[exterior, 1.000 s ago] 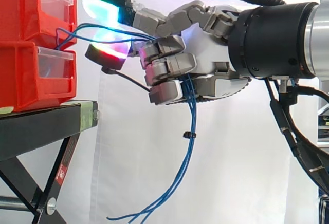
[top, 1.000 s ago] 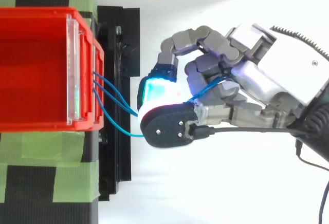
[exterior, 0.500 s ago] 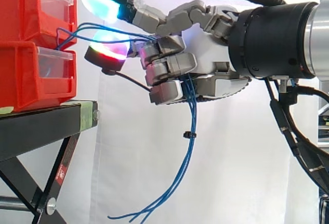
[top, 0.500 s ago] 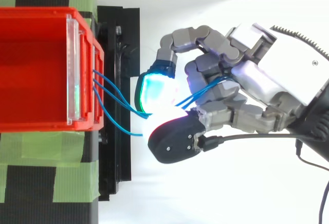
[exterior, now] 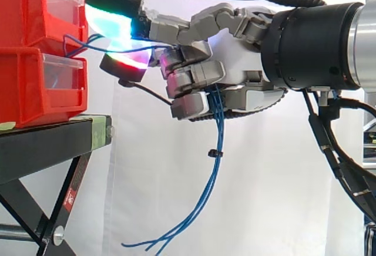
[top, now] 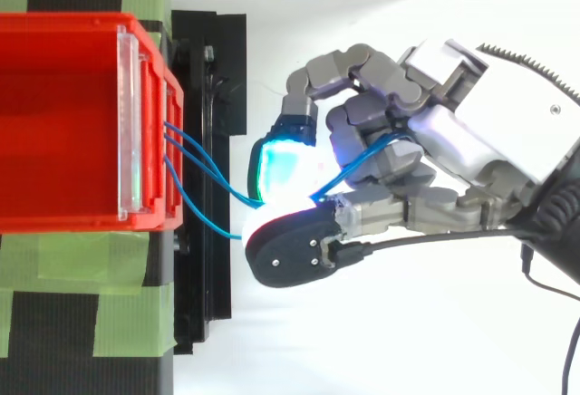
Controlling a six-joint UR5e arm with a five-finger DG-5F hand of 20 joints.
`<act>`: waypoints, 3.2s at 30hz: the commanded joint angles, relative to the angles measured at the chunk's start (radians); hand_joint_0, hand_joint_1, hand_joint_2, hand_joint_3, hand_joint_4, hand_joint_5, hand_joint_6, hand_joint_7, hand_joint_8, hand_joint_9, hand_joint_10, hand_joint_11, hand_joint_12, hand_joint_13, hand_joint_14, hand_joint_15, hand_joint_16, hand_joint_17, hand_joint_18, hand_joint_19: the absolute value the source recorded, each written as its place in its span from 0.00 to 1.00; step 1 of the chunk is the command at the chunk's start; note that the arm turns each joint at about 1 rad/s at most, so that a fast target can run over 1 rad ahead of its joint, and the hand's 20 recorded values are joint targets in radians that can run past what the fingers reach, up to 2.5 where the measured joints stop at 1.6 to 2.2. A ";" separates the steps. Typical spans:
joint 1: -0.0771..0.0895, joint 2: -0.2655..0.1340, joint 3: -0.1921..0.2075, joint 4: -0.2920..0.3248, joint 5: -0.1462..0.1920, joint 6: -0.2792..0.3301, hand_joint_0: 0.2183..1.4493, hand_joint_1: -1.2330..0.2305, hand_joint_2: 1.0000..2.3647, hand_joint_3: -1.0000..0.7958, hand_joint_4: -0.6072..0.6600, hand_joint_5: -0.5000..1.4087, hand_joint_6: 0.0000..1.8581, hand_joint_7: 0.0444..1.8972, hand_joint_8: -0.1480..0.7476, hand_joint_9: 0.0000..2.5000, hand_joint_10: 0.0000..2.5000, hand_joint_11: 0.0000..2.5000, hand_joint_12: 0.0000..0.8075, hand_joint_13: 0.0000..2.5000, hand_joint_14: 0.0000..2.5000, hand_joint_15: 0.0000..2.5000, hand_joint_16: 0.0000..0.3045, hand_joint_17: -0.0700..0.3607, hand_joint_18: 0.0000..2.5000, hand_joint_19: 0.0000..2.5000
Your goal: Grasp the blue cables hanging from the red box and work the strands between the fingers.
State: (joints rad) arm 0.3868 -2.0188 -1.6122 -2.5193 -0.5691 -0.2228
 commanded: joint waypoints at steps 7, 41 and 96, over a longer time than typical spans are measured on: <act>0.001 0.000 0.000 0.001 0.000 -0.001 0.83 0.40 0.01 0.49 0.66 0.18 0.79 0.60 0.56 0.36 1.00 0.80 0.53 0.41 1.00 0.52 0.21 0.49 0.56 0.66; -0.009 0.000 0.009 -0.003 -0.018 0.000 0.51 0.35 0.01 0.30 0.64 0.23 0.58 0.64 0.56 0.36 1.00 0.80 0.53 0.41 1.00 0.52 0.21 0.49 0.56 0.66; -0.009 0.000 0.009 -0.029 -0.018 -0.001 0.54 0.39 0.01 0.37 0.69 0.26 0.51 0.61 0.56 0.36 1.00 0.80 0.53 0.41 1.00 0.52 0.21 0.49 0.56 0.66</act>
State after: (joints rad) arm 0.3781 -2.0187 -1.6030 -2.5479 -0.5875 -0.2231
